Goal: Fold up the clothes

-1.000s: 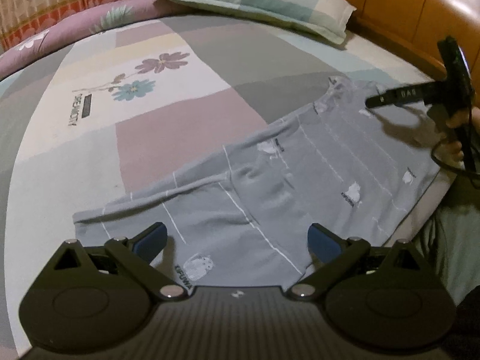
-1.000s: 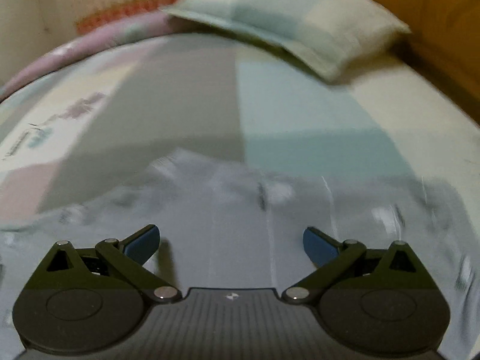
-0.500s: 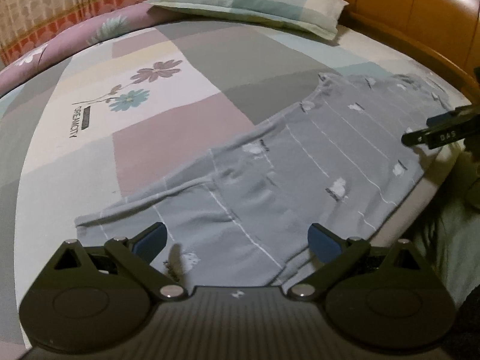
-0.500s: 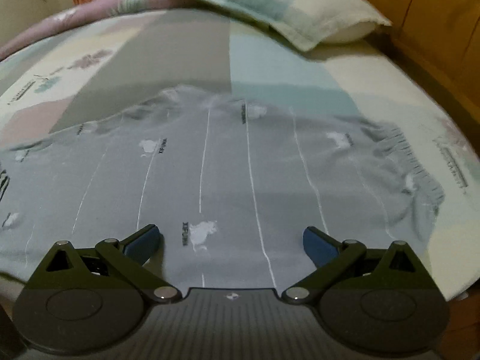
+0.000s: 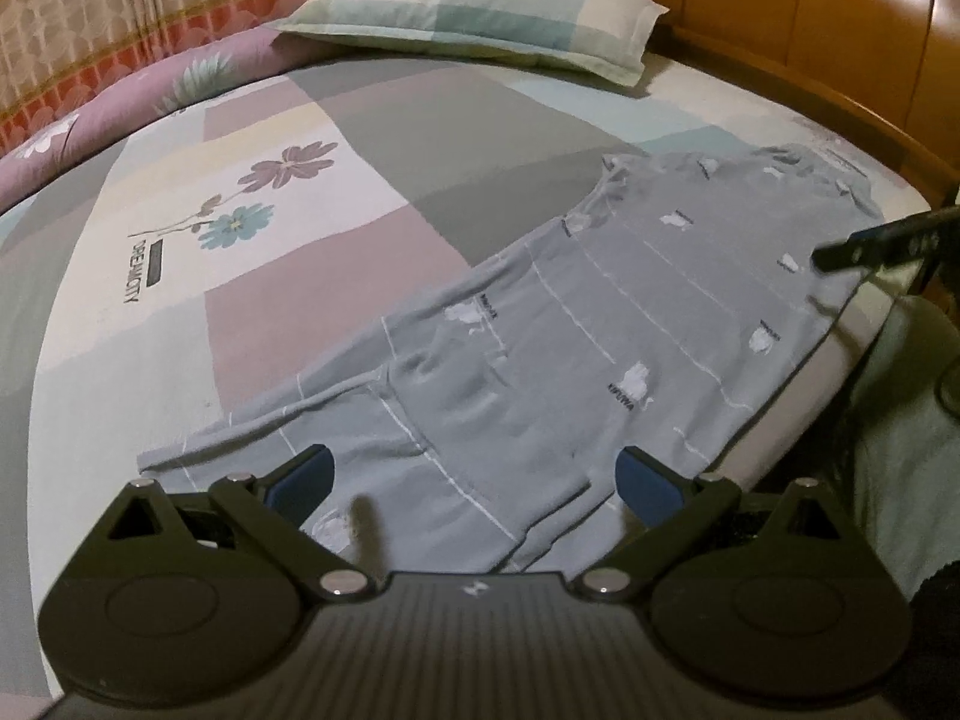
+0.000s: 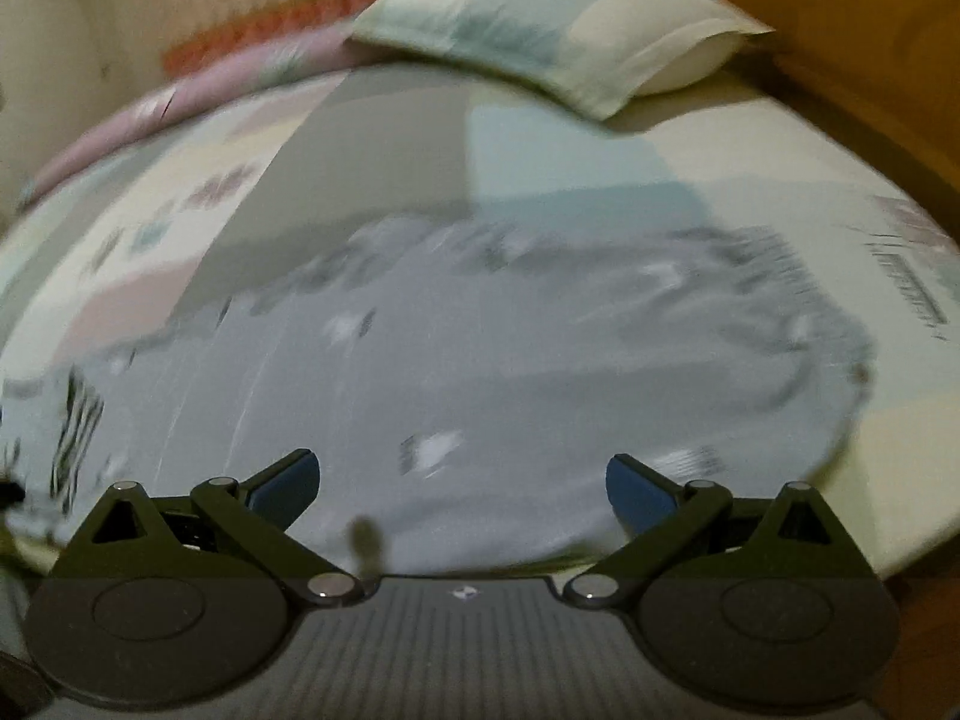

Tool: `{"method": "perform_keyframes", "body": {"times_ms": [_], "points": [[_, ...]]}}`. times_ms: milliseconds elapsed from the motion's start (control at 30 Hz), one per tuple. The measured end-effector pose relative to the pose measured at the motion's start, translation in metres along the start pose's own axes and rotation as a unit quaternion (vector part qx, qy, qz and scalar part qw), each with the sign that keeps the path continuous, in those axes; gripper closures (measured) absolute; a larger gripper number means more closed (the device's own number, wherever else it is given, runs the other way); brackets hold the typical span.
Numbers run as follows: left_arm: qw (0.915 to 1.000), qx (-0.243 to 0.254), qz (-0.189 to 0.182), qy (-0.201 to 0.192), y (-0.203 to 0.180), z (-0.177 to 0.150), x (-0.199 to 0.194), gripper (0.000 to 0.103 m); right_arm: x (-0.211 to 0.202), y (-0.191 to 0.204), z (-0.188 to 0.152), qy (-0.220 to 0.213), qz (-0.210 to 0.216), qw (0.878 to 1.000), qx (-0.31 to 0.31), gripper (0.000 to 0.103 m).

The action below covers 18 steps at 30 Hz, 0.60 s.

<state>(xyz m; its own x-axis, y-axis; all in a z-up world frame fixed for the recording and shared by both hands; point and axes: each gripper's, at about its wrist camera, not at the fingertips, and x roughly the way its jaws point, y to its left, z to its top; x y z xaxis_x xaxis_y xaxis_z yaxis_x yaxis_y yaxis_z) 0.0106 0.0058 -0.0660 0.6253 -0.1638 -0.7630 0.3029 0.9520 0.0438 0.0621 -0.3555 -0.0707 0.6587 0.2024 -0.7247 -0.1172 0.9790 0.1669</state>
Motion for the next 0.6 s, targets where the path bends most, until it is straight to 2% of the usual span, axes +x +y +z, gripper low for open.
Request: {"method": "perform_keyframes", "body": {"times_ms": [200, 267, 367, 500, 600], "points": [[0.9999, 0.010, -0.004, -0.001, -0.007, 0.004, 0.002, 0.003, -0.001, -0.058, 0.018, -0.048, 0.004, 0.995, 0.093, 0.000], [0.9999, 0.012, -0.005, 0.001, -0.010, 0.005, 0.002, 0.003, 0.010, -0.073, 0.018, -0.042, 0.028, 0.991, 0.121, 0.000], [0.9999, 0.013, -0.004, 0.004, -0.012, 0.005, 0.003, 0.003, 0.022, -0.086, 0.007, -0.035, 0.034, 0.990, 0.135, 0.000], [0.9999, 0.013, -0.005, 0.004, -0.014, 0.008, 0.002, 0.003, 0.001, -0.092, 0.001, -0.039, 0.047, 0.987, 0.150, 0.000], [0.9998, 0.018, -0.008, 0.002, -0.018, 0.013, 0.003, 0.003, -0.018, -0.109, 0.001, -0.070, 0.035, 0.983, 0.169, 0.000]]}}
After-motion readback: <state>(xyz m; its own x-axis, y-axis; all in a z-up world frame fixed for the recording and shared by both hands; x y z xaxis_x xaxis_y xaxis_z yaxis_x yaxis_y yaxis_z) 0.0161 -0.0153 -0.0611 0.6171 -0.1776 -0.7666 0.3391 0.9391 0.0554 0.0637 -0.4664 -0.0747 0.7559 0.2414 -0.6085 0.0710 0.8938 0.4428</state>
